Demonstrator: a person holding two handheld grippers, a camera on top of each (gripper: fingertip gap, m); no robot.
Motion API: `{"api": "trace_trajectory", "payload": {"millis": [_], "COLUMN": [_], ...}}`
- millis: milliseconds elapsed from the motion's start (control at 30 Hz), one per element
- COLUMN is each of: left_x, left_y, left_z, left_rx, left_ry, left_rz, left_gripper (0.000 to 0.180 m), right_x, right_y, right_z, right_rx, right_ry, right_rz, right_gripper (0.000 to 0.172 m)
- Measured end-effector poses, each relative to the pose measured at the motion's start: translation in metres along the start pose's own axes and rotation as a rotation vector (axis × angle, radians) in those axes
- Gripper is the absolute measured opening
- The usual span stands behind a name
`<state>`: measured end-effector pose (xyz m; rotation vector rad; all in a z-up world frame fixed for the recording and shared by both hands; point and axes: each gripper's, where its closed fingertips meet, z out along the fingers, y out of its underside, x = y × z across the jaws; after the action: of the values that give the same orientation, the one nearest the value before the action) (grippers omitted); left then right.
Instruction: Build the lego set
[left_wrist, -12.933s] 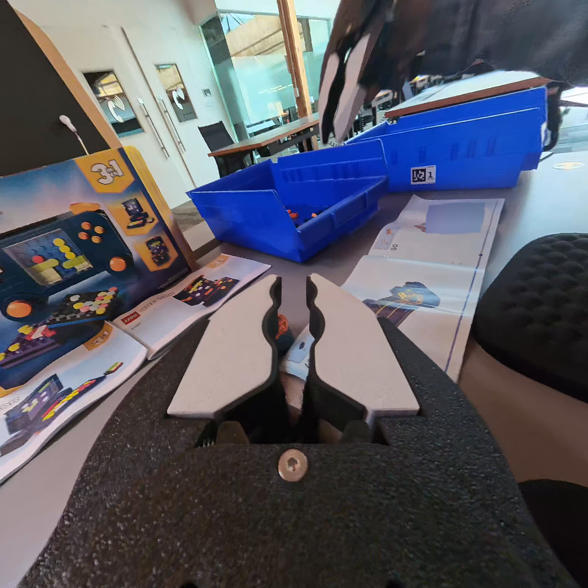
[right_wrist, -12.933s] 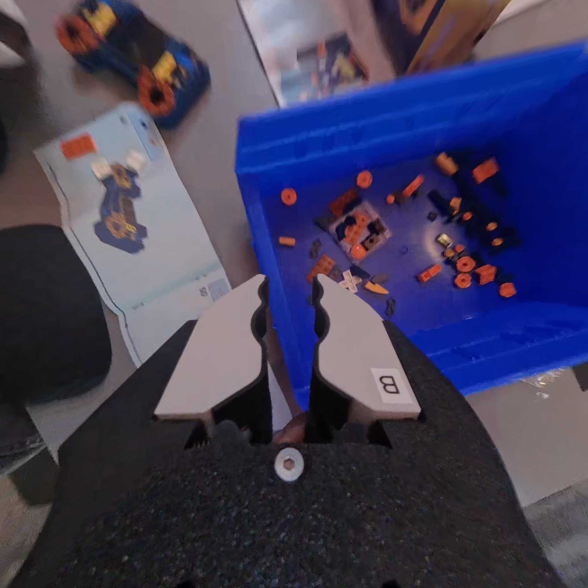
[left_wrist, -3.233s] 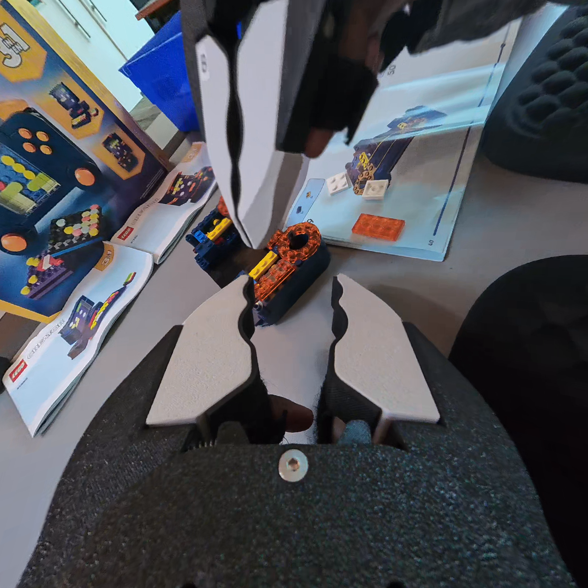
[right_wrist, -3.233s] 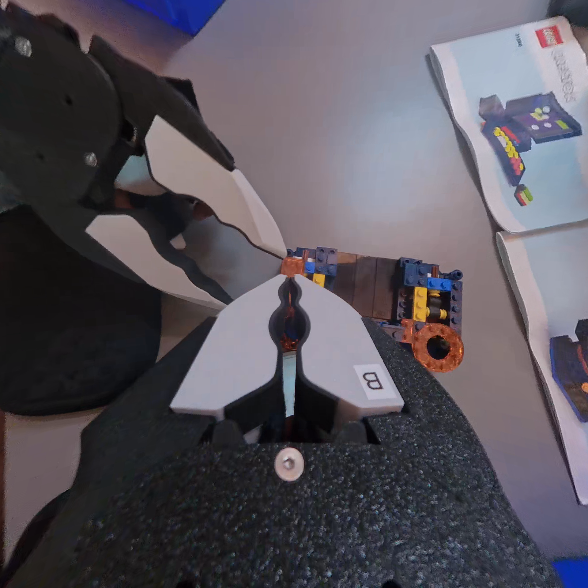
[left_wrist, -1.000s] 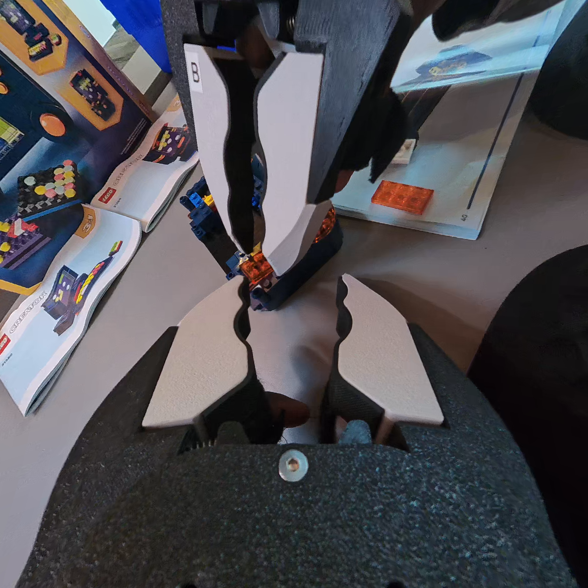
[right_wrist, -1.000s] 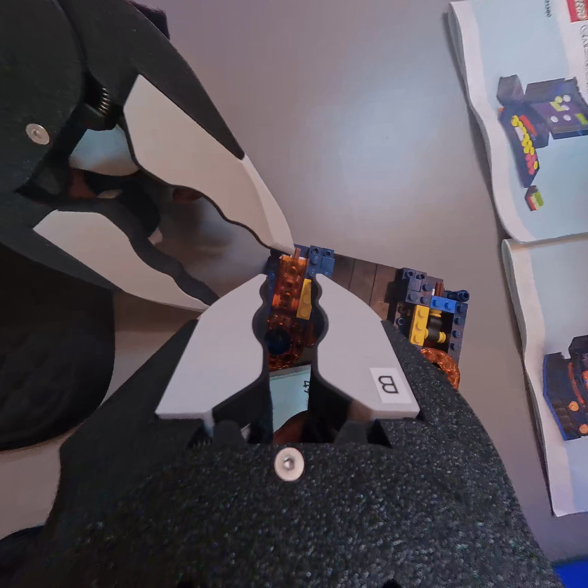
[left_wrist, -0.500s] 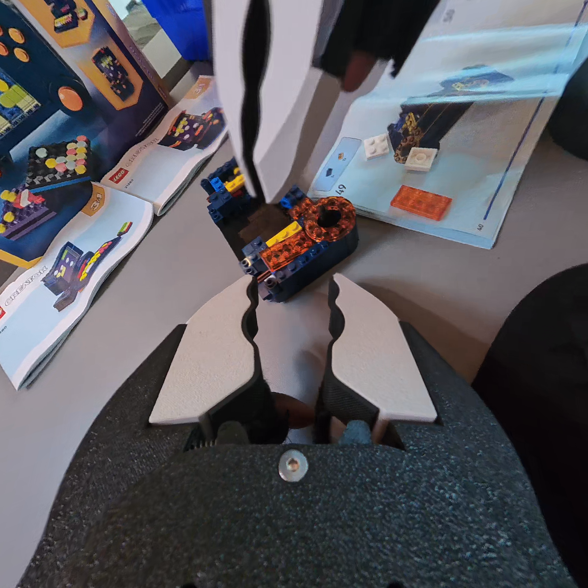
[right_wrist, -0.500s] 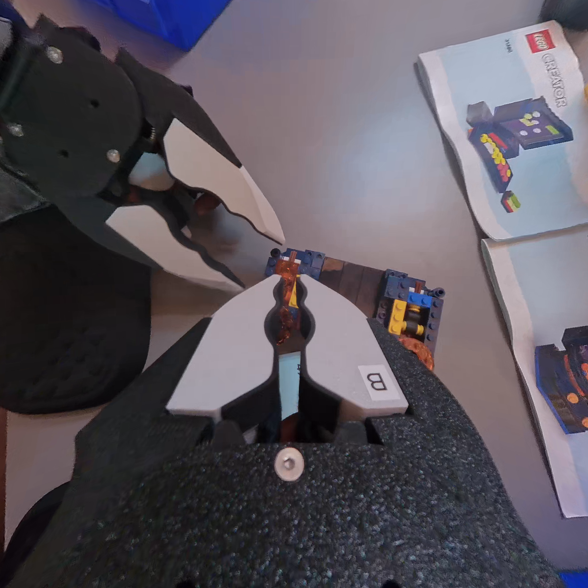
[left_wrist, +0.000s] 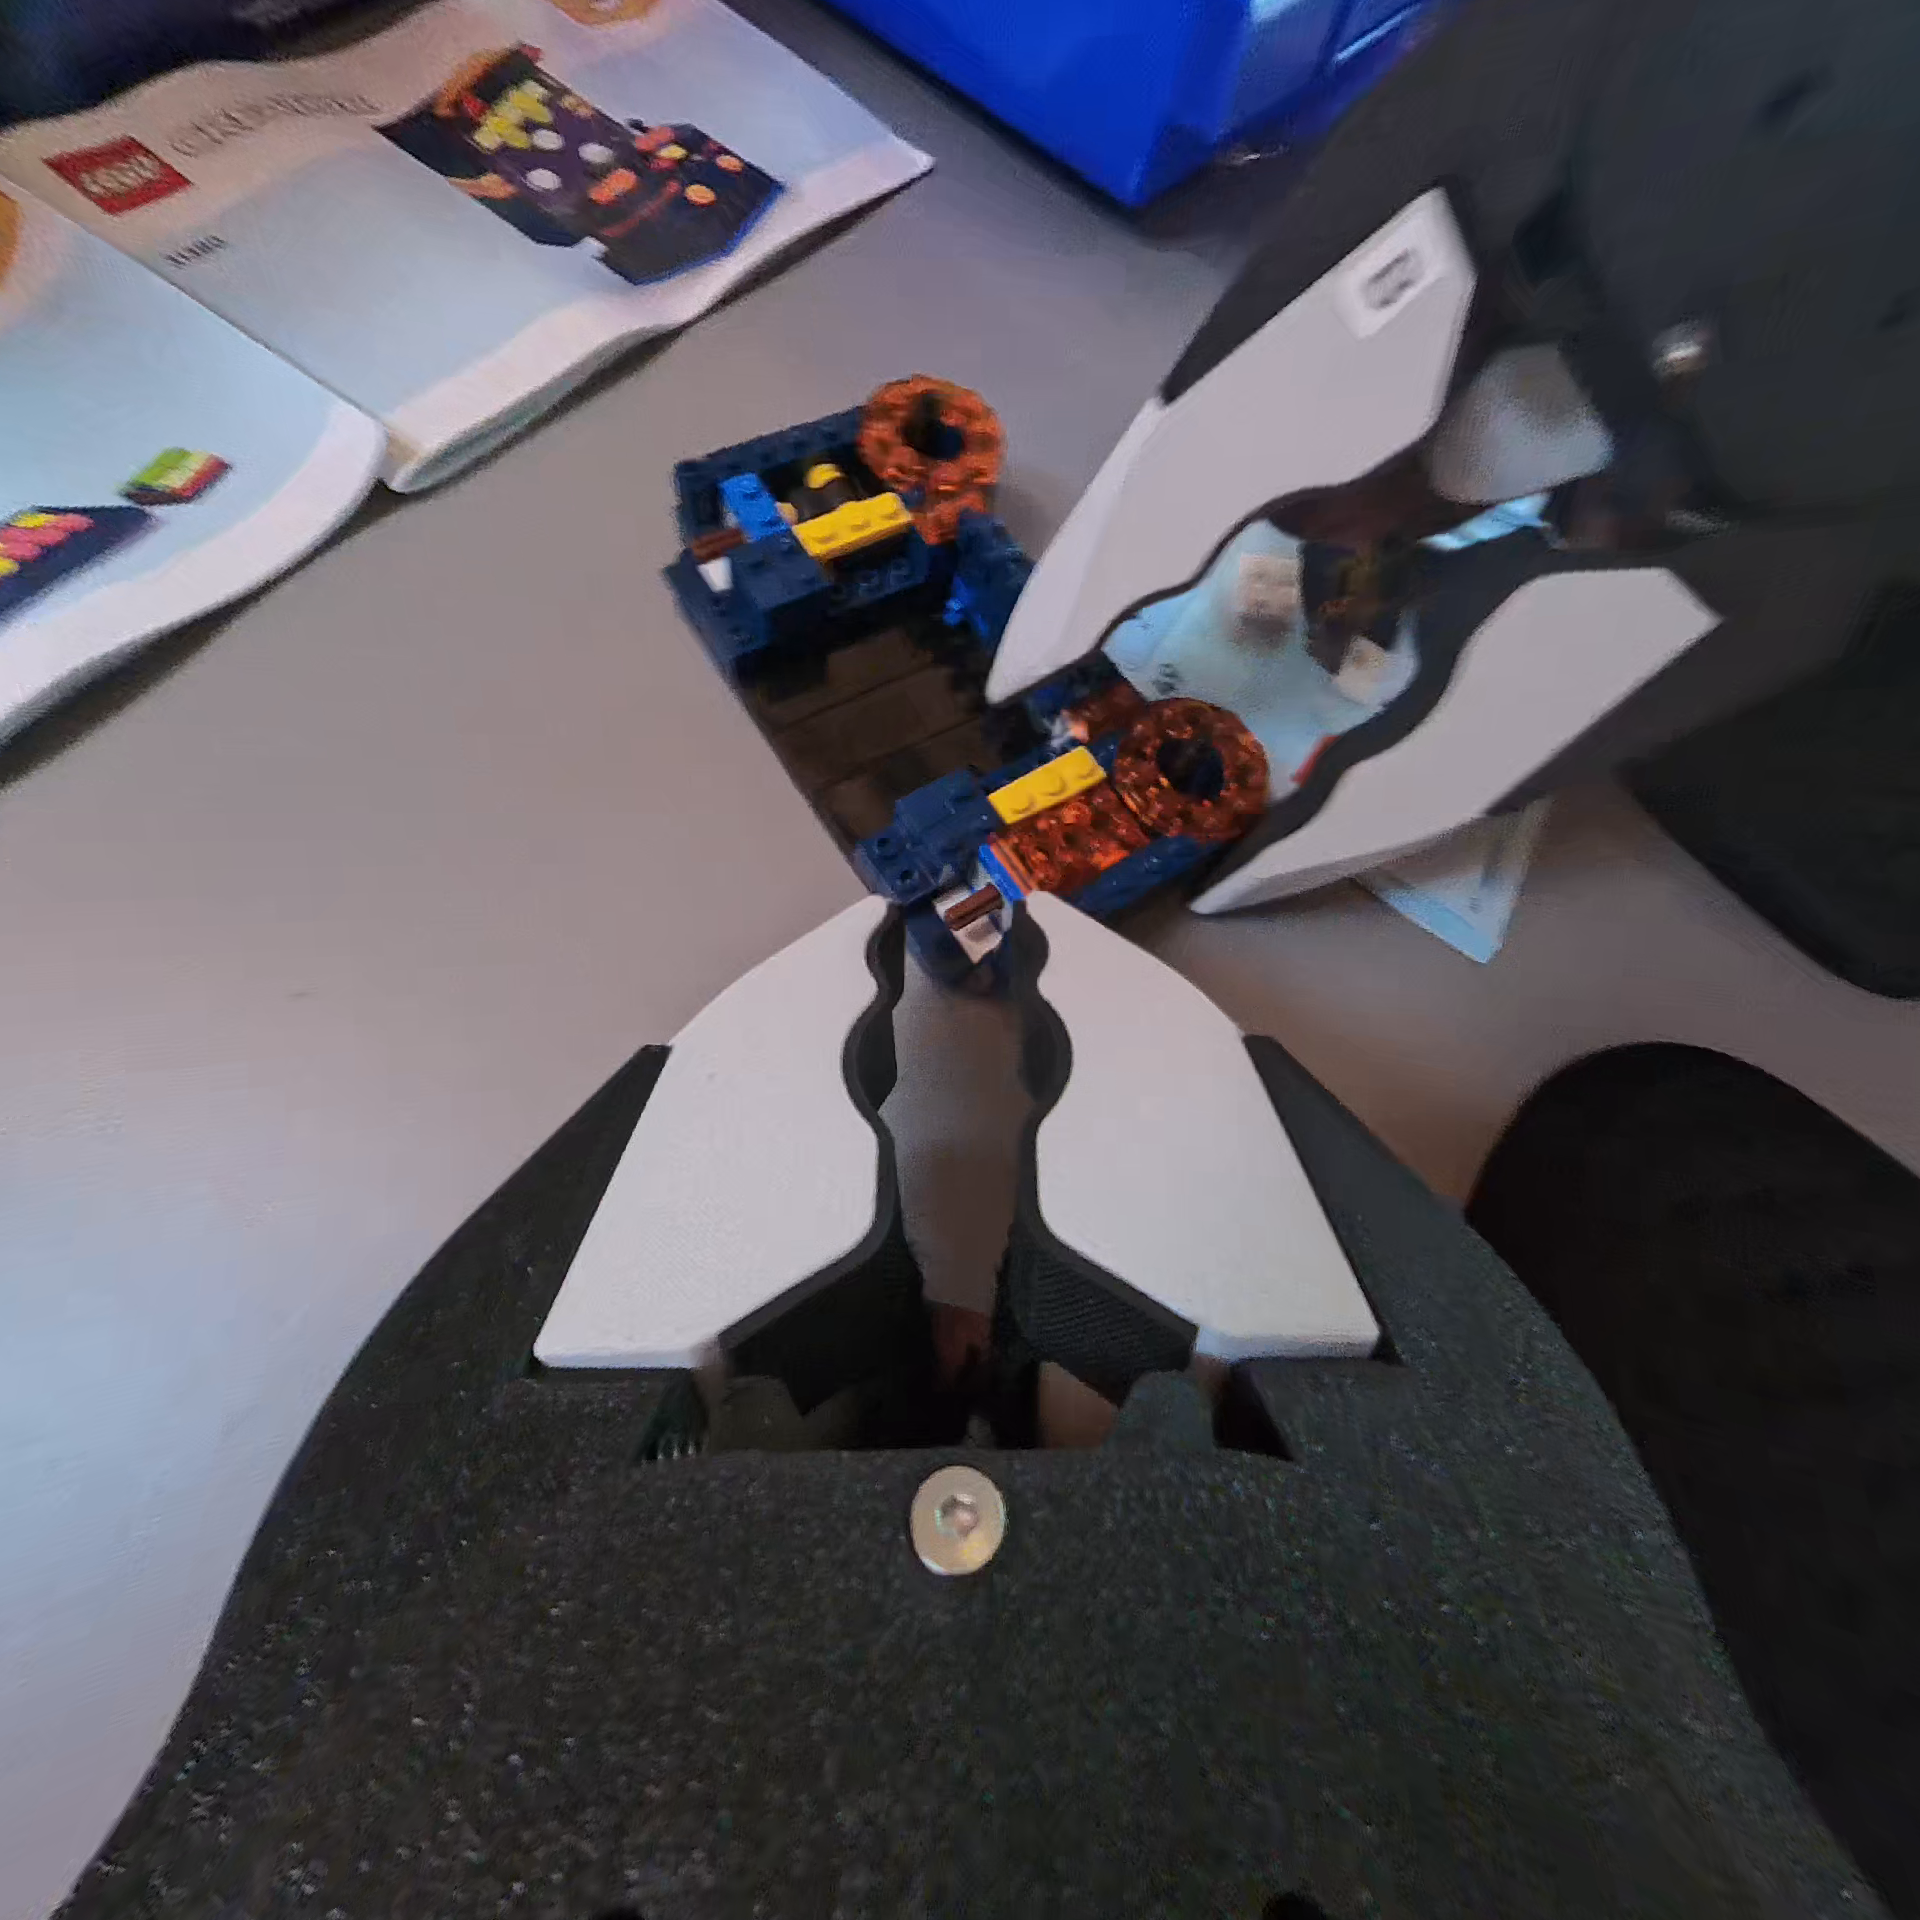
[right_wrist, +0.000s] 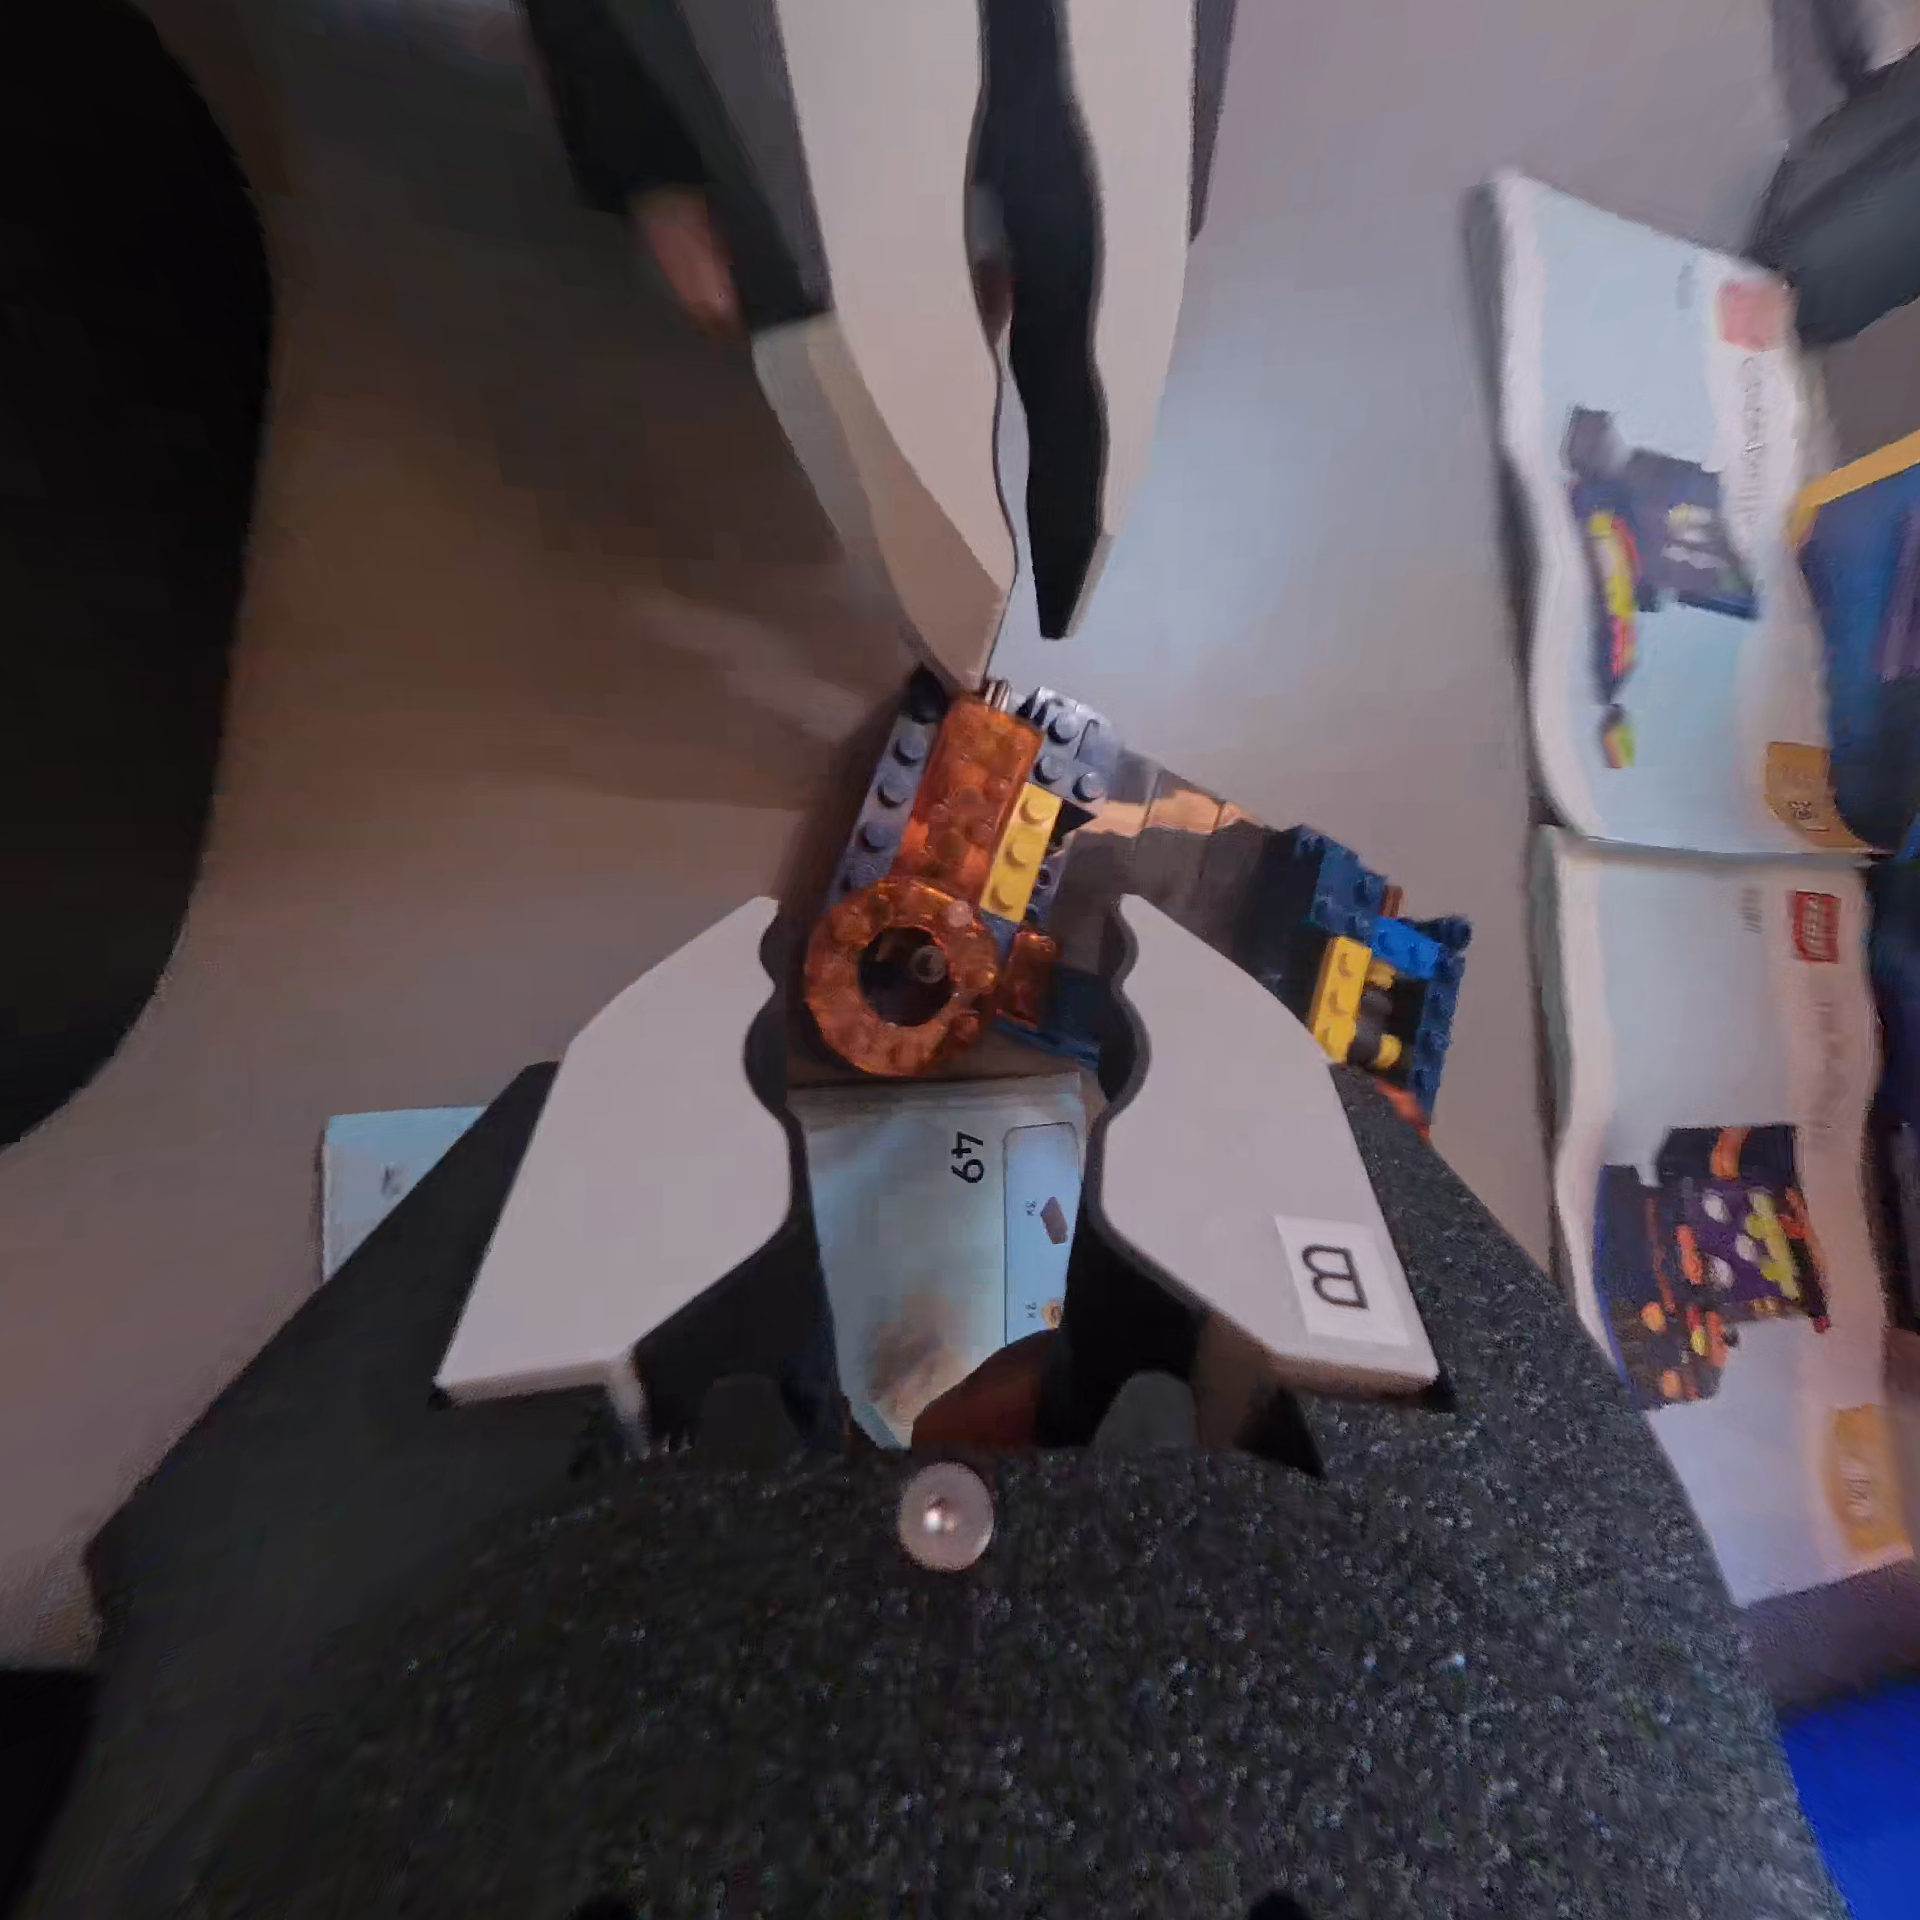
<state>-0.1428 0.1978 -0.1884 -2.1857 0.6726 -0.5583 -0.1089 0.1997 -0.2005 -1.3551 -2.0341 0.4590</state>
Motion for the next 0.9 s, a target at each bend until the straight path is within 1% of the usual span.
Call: {"api": "trace_trajectory", "payload": {"millis": [100, 133, 200, 300, 333, 367, 400, 433, 467, 567, 700, 767, 833, 900], "left_x": [0.02, 0.028, 0.046, 0.071, 0.076, 0.073, 0.065, 0.059, 0.058, 0.05, 0.046, 0.048, 0.053, 0.056], "left_y": [0.011, 0.015, 0.022, 0.021, 0.018, 0.016, 0.011, 0.004, -0.004, -0.021, -0.022, -0.021, -0.017, -0.012], "left_z": [-0.002, -0.001, 0.0, 0.004, 0.006, 0.006, 0.005, 0.001, -0.003, -0.013, -0.009, -0.004, 0.0, 0.004], "left_rx": [-0.039, -0.051, -0.069, -0.041, -0.026, -0.017, 0.0, 0.037, 0.081, 0.191, 0.193, 0.179, 0.138, 0.095], "left_ry": [0.121, 0.151, 0.205, 0.232, 0.222, 0.166, 0.078, 0.024, 0.016, 0.024, 0.089, 0.128, 0.149, 0.134], "left_rz": [-0.015, -0.007, 0.015, 0.027, 0.034, 0.056, 0.061, 0.036, -0.014, -0.185, -0.325, -0.323, -0.282, -0.21], "left_gripper": [0.031, 0.032, 0.033, 0.033, 0.033, 0.033, 0.035, 0.034, 0.034, 0.035, 0.035, 0.035, 0.038, 0.043], "right_x": [-0.002, -0.004, -0.006, -0.005, -0.004, -0.003, -0.001, 0.001, 0.003, 0.0, 0.001, -0.001, -0.003, -0.005], "right_y": [0.002, 0.003, 0.006, 0.014, 0.016, 0.018, 0.02, 0.019, 0.015, -0.001, 0.0, 0.0, -0.001, -0.002], "right_z": [-0.001, -0.002, -0.005, -0.01, -0.011, -0.012, -0.013, -0.015, -0.017, -0.024, -0.016, -0.012, -0.012, -0.013], "right_rx": [0.003, 0.004, 0.002, 0.018, 0.023, 0.022, 0.014, 0.013, 0.034, 0.147, 0.14, 0.154, 0.179, 0.201], "right_ry": [-0.101, -0.148, -0.24, -0.365, -0.393, -0.406, -0.411, -0.406, -0.39, -0.363, -0.281, -0.261, -0.24, -0.233], "right_rz": [-0.044, -0.096, -0.226, -0.421, -0.473, -0.501, -0.499, -0.473, -0.429, -0.296, -0.232, -0.238, -0.247, -0.232], "right_gripper": [0.053, 0.049, 0.049, 0.049, 0.049, 0.049, 0.049, 0.049, 0.051, 0.047, 0.049, 0.039, 0.034, 0.031]}}
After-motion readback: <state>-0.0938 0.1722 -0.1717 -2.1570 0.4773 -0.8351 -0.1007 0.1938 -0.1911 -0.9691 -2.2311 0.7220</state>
